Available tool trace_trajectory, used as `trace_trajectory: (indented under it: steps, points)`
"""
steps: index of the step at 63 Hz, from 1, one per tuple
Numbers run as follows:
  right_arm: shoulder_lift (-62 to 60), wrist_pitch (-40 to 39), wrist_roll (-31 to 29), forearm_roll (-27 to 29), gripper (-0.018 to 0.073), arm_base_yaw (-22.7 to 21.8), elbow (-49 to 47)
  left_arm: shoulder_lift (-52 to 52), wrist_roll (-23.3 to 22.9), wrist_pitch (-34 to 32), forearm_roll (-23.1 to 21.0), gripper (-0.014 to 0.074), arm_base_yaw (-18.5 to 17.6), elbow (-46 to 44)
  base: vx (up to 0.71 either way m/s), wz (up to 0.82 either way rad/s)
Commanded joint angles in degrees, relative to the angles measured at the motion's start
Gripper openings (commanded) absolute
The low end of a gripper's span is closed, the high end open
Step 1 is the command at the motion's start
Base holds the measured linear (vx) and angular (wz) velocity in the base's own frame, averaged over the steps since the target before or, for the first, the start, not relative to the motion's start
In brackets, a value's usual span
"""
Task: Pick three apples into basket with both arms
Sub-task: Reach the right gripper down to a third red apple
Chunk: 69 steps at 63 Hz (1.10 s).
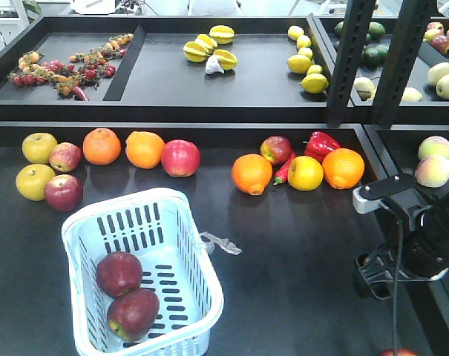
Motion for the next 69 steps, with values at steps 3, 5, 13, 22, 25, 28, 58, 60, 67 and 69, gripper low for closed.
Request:
trace_trajectory:
  steps: [3, 5, 13, 22, 25, 28, 58, 60, 67, 69]
  points:
    - [-2.0, 0.3, 0.4, -0.8, 0.0617, -0.4, -1.1, 0.3, -0.6, -3.6, 0.7, 0.0569, -0.1, -1.3, 0.0, 0.0]
    - [-1.9, 0.3, 0.4, -1.4, 0.0615, -0.4, -1.1, 0.3, -0.6, -3.6, 0.7, 0.0569, -0.1, -1.3, 0.0, 0.0]
    - [-1.7, -2.1, 0.4, -2.7, 0.0613, -0.4, 2.4, 0.3, -0.6, -3.6, 0.7, 0.0569, -0.1, -1.3, 0.0, 0.0]
    - [-1.7, -8.2, 0.7, -2.9, 0.0613, -0.4, 8.7, 0.3, -0.6, -3.6, 0.7, 0.0569, -0.1, -1.3, 0.0, 0.0]
    - [-1.7, -9.5, 0.9, -2.9, 0.0613, -0.4, 9.9, 0.3, -0.6, -3.6, 0.7, 0.0569, -0.1, -1.3, 0.0, 0.0]
    - [-1.7, -10.6, 0.9, -2.9, 0.0613, -0.4, 10.8, 0.3, -0.6, -3.6, 0.7, 0.0569, -0.1, -1.3, 0.0, 0.0]
    - [5.3, -9.2, 0.9, -5.0, 0.0606, -0.4, 11.5, 0.3, -0.6, -3.6, 0.7, 0.0569, -0.1, -1.3, 0.0, 0.0]
    - [6.3, -8.9, 1.0, -5.4, 0.0605, -0.4, 11.5, 0.3, -0.6, -3.6, 0.7, 0.0569, -0.1, -1.3, 0.0, 0.0]
    - [8.9, -8.0, 2.9, -7.3, 0.0602, -0.4, 11.5, 0.3, -0.6, -3.6, 0.7, 0.0569, -0.1, -1.3, 0.0, 0.0]
    - [9.5, -8.0, 3.5, -7.9, 0.0602, -0.4, 11.5, 0.3, -0.6, -3.6, 0.7, 0.0569, -0.1, -1.3, 0.0, 0.0]
